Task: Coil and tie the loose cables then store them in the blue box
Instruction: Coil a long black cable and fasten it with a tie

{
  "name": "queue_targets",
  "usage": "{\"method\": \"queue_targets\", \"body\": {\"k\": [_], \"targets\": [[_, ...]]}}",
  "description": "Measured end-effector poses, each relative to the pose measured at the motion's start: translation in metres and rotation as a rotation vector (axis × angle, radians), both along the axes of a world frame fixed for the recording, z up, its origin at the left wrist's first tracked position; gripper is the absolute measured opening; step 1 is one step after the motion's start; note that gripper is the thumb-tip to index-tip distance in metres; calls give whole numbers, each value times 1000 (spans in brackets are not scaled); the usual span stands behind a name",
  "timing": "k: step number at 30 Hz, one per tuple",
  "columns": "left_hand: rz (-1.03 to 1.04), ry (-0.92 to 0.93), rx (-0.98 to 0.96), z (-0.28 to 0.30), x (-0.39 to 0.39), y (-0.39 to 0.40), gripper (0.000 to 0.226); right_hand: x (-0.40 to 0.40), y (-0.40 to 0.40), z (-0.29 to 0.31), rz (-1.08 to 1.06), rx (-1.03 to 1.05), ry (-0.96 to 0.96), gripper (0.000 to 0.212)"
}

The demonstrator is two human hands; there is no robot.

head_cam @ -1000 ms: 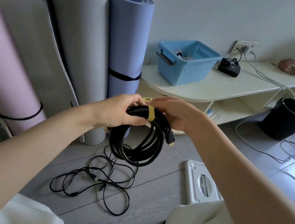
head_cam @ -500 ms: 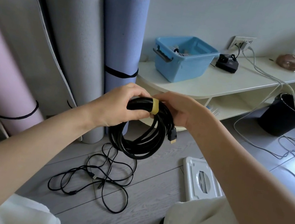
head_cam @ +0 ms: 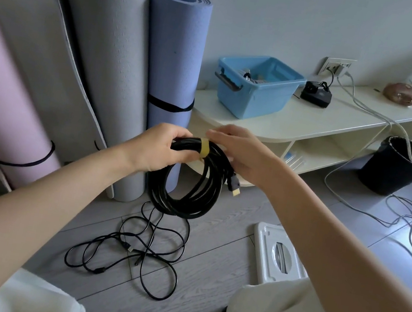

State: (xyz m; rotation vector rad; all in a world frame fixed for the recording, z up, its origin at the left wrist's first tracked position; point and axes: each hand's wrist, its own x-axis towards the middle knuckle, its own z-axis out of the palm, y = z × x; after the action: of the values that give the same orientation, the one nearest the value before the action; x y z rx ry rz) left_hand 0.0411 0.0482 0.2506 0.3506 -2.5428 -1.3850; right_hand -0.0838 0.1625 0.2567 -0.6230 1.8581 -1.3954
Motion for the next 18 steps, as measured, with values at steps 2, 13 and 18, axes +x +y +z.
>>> {"method": "queue_targets", "body": {"k": [2, 13, 18], "targets": [[85, -13, 51, -1, 1, -6, 5, 3, 1, 5, 91, -6, 122, 20], [191, -73, 402, -3, 0, -10, 9, 10, -3, -8, 388, 165, 986, 61], [195, -75, 527, 0, 1, -12, 6, 12, -3, -13, 362, 131, 1116, 71]]}}
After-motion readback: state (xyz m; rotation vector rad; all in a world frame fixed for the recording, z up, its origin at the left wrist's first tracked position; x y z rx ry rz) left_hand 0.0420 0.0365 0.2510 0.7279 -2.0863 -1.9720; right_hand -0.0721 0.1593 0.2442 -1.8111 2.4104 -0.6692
